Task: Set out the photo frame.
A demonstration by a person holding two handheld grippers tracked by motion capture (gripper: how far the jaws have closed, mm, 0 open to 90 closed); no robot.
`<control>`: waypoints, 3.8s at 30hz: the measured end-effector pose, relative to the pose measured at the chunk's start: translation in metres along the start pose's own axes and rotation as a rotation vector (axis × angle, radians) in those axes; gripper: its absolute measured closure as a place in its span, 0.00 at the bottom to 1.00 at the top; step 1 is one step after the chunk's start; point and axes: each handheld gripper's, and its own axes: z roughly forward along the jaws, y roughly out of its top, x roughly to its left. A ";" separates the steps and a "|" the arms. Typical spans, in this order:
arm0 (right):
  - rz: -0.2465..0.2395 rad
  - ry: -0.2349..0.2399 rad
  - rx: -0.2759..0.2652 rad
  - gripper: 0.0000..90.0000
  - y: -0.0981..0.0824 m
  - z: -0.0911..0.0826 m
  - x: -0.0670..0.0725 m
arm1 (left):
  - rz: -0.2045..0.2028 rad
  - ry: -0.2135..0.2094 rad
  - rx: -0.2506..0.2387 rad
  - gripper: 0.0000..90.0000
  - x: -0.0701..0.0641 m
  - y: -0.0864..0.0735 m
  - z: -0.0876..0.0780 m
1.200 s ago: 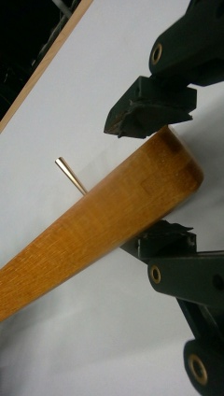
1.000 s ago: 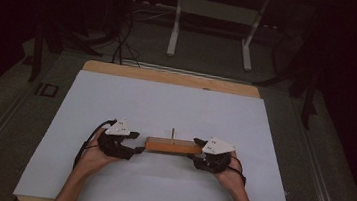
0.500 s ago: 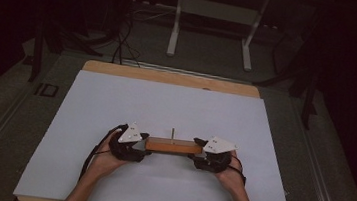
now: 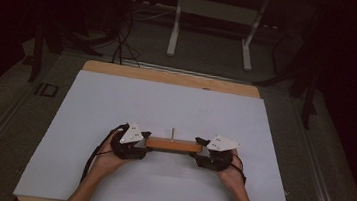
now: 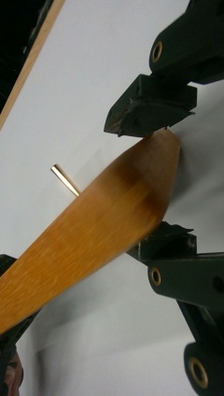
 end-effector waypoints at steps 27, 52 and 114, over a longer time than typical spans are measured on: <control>-0.105 -0.057 0.020 0.63 0.007 0.002 0.000 | 0.172 0.137 0.061 0.66 -0.006 0.008 0.006; -0.086 -0.043 -0.024 0.62 0.019 -0.008 0.001 | 0.092 0.057 0.052 0.68 0.001 0.016 -0.008; 0.196 0.106 -0.006 0.65 0.008 0.014 -0.022 | -0.249 -0.082 0.091 0.62 0.034 0.007 0.001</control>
